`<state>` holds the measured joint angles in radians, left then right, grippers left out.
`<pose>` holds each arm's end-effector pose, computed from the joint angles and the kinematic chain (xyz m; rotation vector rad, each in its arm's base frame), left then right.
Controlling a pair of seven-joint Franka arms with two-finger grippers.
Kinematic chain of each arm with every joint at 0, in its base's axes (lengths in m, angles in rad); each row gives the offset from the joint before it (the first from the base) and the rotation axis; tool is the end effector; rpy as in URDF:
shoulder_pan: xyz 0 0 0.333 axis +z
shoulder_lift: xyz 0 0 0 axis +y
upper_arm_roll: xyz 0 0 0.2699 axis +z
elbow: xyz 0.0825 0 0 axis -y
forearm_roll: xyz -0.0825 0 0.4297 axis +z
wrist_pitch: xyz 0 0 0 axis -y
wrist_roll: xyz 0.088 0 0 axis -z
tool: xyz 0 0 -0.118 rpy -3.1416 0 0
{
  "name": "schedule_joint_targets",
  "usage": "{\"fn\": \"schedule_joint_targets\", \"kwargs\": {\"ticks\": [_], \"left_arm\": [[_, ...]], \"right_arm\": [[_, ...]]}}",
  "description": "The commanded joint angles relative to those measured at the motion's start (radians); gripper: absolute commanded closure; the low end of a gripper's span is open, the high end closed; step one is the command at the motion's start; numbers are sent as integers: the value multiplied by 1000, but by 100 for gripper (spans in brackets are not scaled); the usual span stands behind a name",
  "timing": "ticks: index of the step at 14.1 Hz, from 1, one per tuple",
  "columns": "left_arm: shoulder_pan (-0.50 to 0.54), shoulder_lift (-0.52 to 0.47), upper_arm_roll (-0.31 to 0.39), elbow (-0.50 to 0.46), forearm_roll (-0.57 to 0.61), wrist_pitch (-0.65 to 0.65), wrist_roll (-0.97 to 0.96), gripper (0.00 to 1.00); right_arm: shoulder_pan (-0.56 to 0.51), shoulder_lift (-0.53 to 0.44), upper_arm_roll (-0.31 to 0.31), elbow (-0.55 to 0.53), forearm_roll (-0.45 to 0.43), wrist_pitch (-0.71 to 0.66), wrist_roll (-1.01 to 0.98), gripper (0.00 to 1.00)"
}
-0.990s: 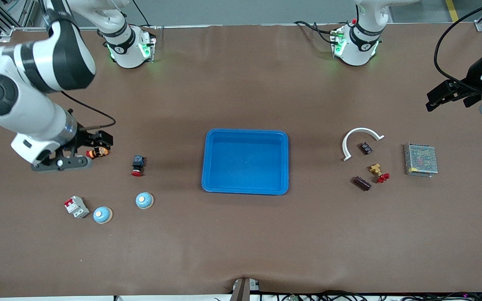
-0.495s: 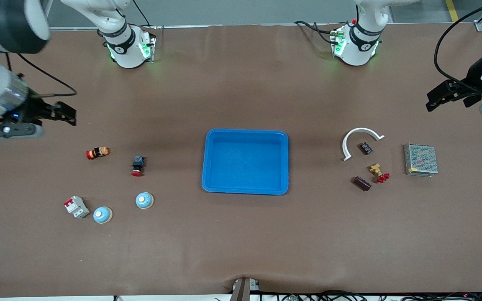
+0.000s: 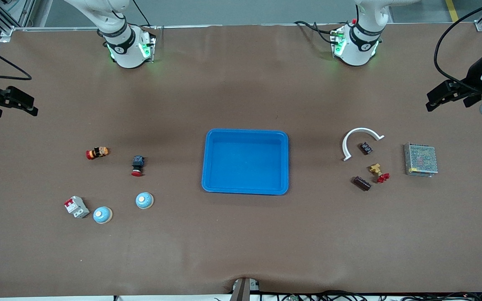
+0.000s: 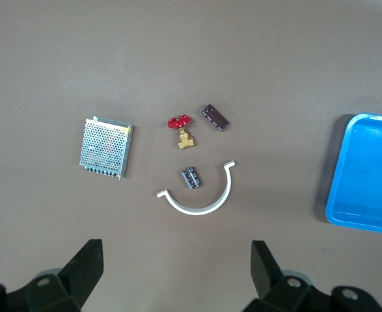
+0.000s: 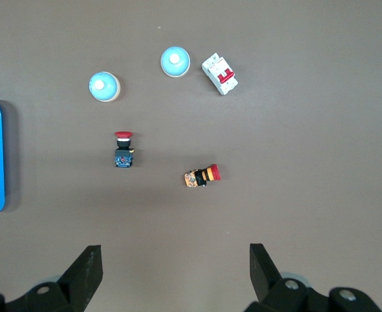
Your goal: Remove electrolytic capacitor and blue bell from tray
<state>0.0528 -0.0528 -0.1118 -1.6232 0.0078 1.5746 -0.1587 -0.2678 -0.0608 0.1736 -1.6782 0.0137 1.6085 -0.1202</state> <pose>0.5853 -0.0350 0.5717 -3.1245 -0.1561 -0.0083 0.5839 -0.0515 0.5505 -3.1371 -0.0393 0.0148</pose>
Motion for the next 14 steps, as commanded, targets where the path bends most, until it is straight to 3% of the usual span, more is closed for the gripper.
{"fn": "schedule_joint_targets", "kwargs": {"ticks": [1,11,13,14], "left_arm": [[7,-22,-2,-15,-11,7,15,0],[7,-22,-2,-15,-11,7,15,0],[7,-22,-2,-15,-11,7,15,0],[7,-22,-2,-15,-11,7,15,0]], "right_arm": [[-28,22,17,48,8,-18,-3,0],[10,79,18,98,15,4,65,0],[53,107,4,132,11,4,94,0],[96,117,-35,149,9,4,140,0]]}}
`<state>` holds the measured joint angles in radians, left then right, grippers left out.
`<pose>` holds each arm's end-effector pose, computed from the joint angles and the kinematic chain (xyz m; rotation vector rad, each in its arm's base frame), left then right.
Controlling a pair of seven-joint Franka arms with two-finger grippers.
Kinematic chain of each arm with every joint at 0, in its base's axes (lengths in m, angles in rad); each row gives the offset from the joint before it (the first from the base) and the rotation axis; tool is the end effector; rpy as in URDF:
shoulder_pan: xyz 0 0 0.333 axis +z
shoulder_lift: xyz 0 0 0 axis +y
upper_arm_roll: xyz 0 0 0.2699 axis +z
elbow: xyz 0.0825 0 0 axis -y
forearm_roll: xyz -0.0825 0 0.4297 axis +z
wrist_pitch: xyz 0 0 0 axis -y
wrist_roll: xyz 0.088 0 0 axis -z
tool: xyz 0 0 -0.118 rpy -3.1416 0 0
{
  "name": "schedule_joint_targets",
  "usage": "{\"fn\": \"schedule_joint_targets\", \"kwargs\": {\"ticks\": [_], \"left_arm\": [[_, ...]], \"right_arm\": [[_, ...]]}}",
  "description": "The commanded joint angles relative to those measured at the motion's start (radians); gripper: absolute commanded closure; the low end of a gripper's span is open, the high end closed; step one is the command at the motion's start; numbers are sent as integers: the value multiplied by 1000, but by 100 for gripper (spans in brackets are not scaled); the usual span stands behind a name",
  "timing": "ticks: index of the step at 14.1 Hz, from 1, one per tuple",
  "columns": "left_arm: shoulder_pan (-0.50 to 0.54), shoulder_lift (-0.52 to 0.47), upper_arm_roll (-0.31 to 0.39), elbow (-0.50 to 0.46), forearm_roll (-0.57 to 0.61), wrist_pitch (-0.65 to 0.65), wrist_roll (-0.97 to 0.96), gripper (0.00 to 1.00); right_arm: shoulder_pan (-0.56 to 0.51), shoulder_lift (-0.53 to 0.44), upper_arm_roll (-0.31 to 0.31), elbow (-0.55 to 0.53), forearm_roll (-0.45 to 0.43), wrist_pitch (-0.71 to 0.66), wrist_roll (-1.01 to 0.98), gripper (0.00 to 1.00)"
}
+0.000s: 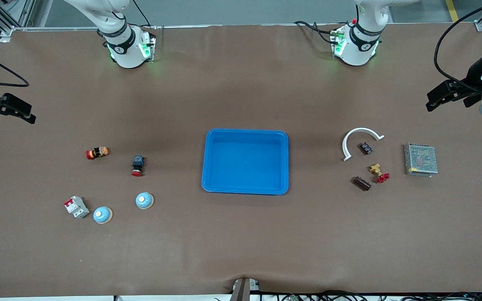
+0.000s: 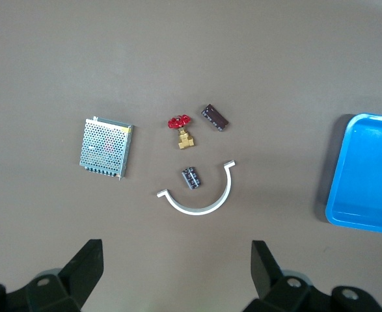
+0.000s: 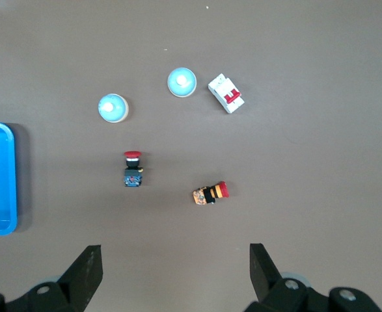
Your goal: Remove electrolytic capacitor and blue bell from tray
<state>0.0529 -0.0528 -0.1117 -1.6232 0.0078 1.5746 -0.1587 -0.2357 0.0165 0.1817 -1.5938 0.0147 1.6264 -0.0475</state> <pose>0.5853 -0.0349 0.5717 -3.1245 -0.1564 -0.0083 0.6086 -0.0319 0.5506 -3.1247 0.0113 -0.0269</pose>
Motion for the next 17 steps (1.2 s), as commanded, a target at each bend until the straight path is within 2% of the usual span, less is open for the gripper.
{"fn": "schedule_joint_targets", "kwargs": {"ticks": [1,2,5,7,12,15,17], "left_arm": [[7,-21,-2,-15,-11,7,15,0],[7,-22,-2,-15,-11,7,15,0],[7,-22,-2,-15,-11,7,15,0],[7,-22,-2,-15,-11,7,16,0],[7,-22,0,-15,-11,7,15,0],[7,-22,0,-15,-11,7,16,0],[7,-21,1,-15,-11,7,16,0]], "right_arm": [[111,45,-89,78,8,-14,89,0],[130,51,-111,84,8,-16,90,0],[145,51,-119,86,8,-14,90,0],[188,51,-172,89,8,-16,93,0],[262,51,-255,100,11,-16,93,0],[266,51,-260,103,11,-16,93,0],[294,51,-284,103,10,-16,92,0]]}}
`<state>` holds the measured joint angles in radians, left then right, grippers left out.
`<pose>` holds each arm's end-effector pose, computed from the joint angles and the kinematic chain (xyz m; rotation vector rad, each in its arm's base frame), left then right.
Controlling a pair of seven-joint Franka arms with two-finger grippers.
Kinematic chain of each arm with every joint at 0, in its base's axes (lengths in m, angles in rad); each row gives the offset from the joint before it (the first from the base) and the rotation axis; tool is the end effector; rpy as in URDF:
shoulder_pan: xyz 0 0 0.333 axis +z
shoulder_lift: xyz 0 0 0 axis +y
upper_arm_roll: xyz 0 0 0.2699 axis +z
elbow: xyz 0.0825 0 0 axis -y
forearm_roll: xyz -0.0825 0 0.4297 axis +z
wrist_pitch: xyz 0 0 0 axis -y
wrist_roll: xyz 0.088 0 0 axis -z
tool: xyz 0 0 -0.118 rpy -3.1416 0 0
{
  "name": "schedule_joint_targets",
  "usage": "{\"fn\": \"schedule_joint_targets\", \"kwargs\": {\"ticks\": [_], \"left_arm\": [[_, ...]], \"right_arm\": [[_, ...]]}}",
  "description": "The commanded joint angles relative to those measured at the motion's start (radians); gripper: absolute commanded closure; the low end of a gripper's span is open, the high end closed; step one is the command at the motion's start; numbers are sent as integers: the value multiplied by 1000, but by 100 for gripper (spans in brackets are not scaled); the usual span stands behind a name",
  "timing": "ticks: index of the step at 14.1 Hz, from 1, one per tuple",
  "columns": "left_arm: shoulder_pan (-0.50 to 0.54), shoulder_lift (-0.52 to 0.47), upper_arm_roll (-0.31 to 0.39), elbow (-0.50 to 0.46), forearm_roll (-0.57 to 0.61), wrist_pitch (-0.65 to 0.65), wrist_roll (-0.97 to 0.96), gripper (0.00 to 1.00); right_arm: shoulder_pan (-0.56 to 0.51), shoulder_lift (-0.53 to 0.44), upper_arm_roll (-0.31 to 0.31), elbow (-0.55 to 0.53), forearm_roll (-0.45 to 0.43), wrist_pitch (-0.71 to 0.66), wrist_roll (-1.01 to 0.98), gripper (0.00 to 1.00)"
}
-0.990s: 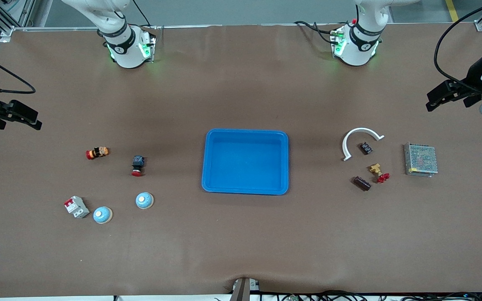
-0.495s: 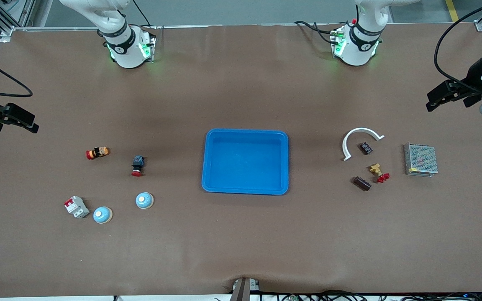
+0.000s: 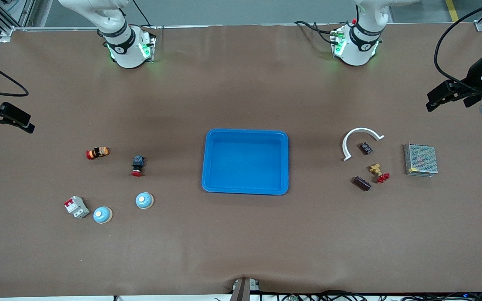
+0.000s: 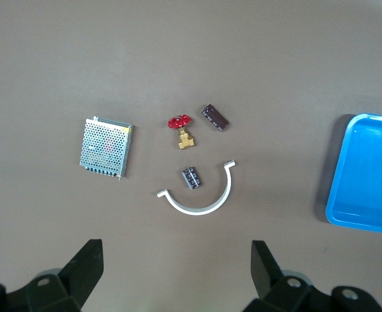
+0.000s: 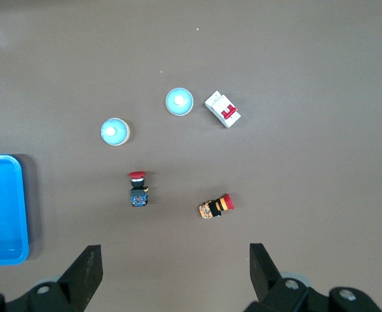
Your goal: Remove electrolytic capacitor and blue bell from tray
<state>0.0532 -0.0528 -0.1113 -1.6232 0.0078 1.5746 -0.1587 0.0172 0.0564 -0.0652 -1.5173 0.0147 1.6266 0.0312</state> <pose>0.5854 -0.0344 0.5717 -3.1245 -0.1575 -0.0083 0.6210 -0.0272 0.5660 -3.1274 0.1243 -0.0831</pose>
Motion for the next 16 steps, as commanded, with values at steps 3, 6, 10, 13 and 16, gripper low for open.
{"fn": "schedule_joint_targets", "kwargs": {"ticks": [3,6,10,13,16], "left_arm": [[8,-21,4,-14,-11,7,16,0],[8,-21,4,-7,-6,7,13,0],[4,-19,-4,-3,-6,5,13,0],[5,-21,-4,14,-8,-24,13,0],[2,-18,-5,25,-6,-45,11,0]], "right_arm": [[41,10,-36,29,10,-16,13,0],[38,7,-36,29,10,-16,12,0],[27,3,-36,28,10,-14,12,0],[21,5,-35,29,14,-17,12,0],[35,7,-35,38,7,-22,10,0]]}}
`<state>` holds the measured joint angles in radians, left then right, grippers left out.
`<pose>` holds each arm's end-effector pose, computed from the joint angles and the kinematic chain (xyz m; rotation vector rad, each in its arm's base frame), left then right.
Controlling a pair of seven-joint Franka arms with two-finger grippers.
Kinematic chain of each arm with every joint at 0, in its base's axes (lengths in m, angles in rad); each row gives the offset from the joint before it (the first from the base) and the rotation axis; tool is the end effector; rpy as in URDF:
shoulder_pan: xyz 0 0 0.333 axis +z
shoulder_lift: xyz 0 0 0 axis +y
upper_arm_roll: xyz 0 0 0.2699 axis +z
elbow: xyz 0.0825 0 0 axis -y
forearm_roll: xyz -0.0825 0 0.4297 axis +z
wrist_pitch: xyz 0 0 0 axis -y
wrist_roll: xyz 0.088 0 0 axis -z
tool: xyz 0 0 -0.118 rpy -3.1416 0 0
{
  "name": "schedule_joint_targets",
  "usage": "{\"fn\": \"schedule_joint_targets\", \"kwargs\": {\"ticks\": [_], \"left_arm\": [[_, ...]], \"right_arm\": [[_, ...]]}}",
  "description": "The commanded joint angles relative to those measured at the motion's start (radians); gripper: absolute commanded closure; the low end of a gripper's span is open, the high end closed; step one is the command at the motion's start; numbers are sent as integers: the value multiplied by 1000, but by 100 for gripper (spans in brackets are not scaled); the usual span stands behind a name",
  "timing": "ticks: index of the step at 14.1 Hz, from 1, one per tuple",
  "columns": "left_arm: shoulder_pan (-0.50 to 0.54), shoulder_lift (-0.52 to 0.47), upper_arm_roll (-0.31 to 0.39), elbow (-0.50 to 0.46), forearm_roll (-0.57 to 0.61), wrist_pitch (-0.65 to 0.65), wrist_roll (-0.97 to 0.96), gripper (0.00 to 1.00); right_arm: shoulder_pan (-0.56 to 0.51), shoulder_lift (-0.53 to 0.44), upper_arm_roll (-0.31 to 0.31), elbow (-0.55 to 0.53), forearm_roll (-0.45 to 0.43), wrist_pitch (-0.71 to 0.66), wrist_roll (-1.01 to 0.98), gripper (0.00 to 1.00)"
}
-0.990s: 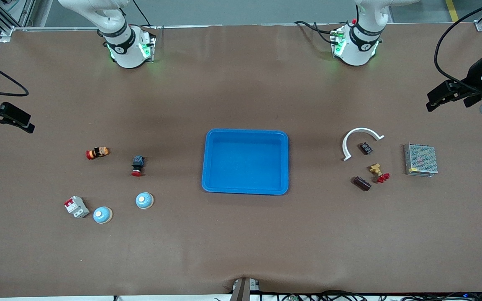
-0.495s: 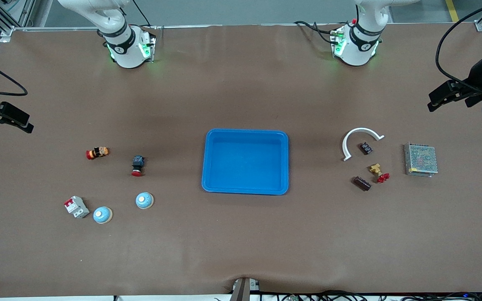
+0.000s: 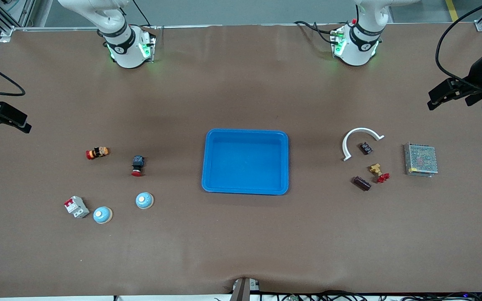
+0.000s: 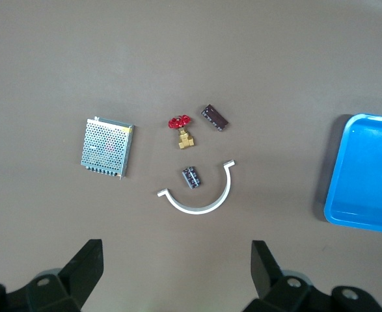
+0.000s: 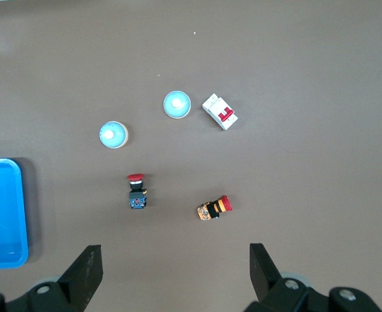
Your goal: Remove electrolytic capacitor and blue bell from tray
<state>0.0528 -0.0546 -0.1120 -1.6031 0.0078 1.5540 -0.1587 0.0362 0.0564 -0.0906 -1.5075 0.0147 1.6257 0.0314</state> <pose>0.5831 -0.0350 0.5814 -3.1244 -0.1560 -0.0104 0.6210 -0.0308 0.5711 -3.1283 0.1344 -0.0973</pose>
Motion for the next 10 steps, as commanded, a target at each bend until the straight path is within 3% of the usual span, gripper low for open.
{"fn": "schedule_joint_targets", "kwargs": {"ticks": [1,10], "left_arm": [[2,-17,-6,5,-6,-31,13,0],[5,-56,-23,6,-8,-100,16,0]], "right_arm": [[14,6,-9,29,8,-21,10,0],[16,13,-9,29,8,-15,4,0]]}}
